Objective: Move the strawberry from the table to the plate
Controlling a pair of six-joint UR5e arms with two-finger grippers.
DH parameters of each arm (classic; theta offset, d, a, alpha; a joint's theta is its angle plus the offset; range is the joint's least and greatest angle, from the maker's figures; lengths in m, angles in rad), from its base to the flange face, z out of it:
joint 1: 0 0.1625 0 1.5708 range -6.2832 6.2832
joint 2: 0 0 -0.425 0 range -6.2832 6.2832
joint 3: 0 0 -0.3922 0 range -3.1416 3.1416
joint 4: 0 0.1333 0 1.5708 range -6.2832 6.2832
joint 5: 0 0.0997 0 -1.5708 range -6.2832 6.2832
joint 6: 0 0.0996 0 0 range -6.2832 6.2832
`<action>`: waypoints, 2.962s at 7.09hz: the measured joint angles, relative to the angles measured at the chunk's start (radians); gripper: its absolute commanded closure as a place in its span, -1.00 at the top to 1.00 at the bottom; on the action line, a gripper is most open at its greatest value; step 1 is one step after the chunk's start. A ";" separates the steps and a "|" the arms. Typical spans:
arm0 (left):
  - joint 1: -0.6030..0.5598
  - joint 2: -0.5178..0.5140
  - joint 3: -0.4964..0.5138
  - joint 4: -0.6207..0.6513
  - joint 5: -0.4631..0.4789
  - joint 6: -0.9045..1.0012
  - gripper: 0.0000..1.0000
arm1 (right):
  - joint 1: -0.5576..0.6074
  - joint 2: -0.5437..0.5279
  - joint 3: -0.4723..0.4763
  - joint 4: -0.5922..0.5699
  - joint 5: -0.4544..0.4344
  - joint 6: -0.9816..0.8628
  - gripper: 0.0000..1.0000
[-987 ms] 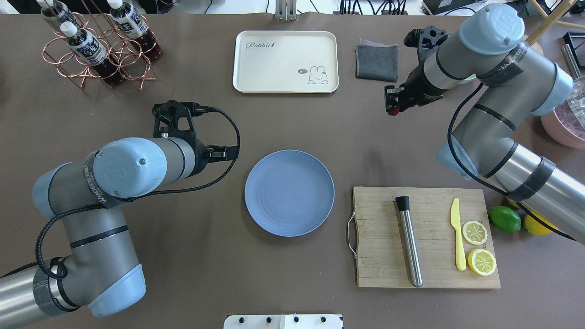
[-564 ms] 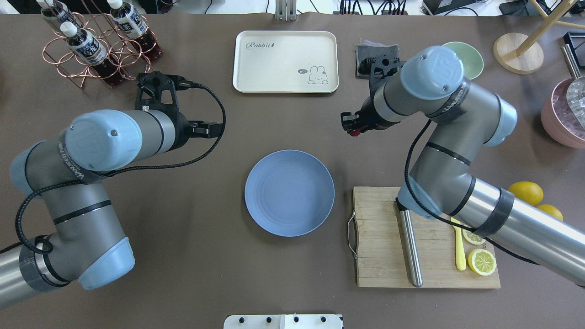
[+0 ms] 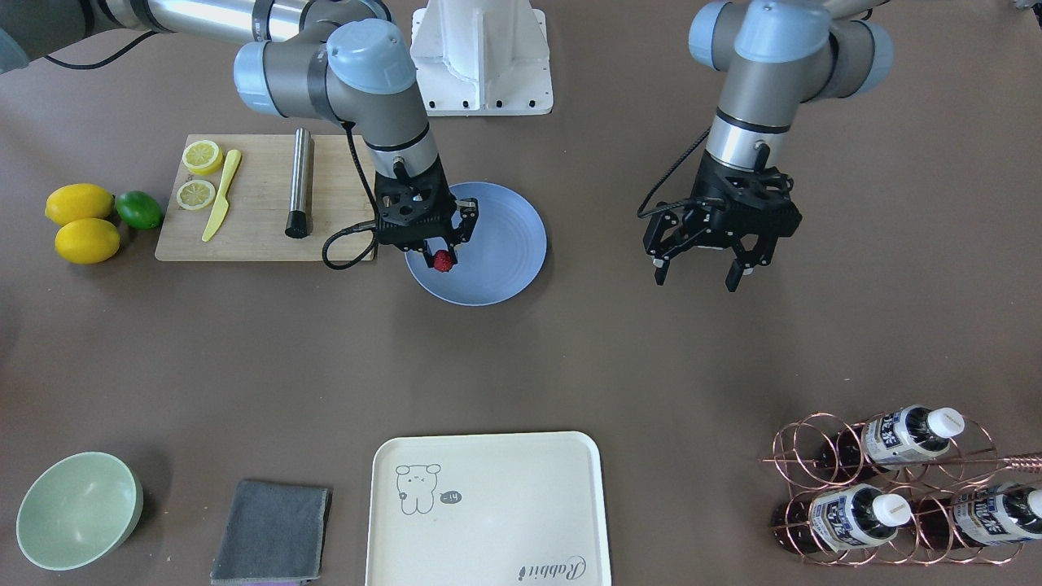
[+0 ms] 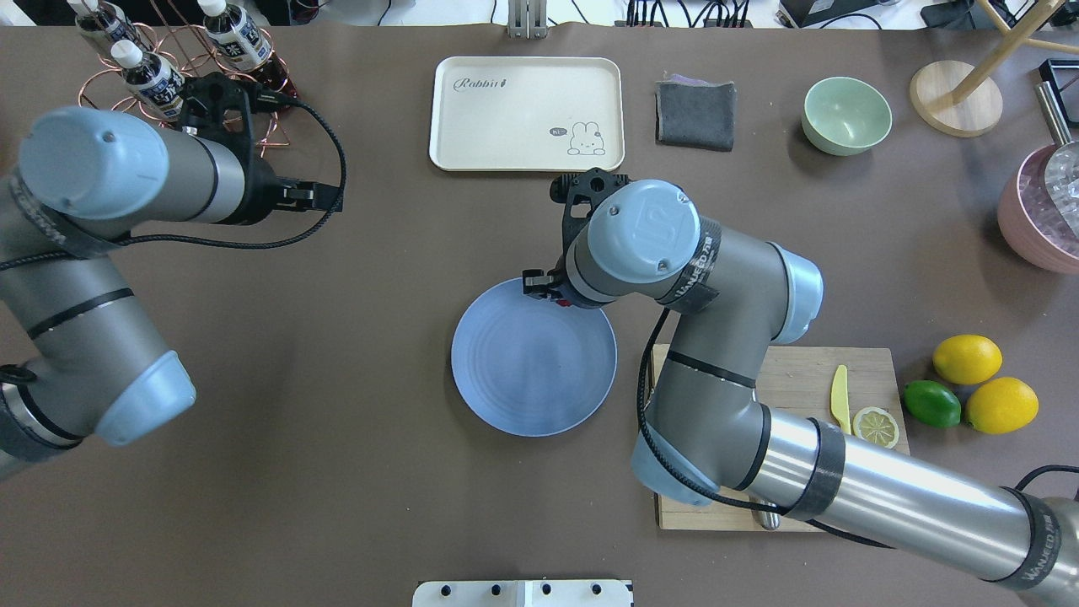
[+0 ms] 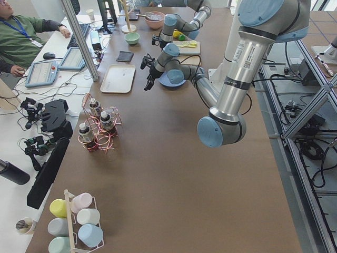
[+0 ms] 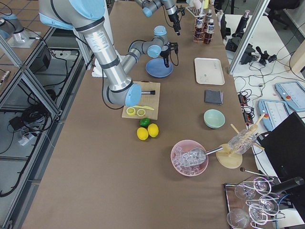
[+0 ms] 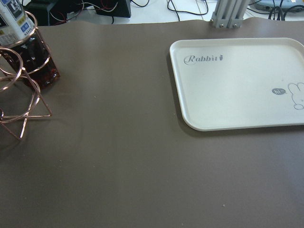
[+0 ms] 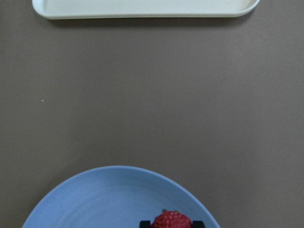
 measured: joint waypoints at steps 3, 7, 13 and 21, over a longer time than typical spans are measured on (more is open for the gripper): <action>-0.177 0.063 0.028 0.048 -0.254 0.204 0.97 | -0.096 0.025 -0.019 -0.034 -0.090 0.030 -1.00; -0.286 0.076 0.030 0.095 -0.349 0.294 0.97 | -0.131 0.016 -0.070 0.013 -0.104 0.027 0.95; -0.397 0.140 0.035 0.100 -0.417 0.406 0.97 | -0.059 0.013 -0.021 -0.019 -0.044 0.018 1.00; -0.767 0.226 0.094 0.379 -0.470 0.942 0.97 | 0.707 -0.432 0.179 -0.287 0.431 -0.810 1.00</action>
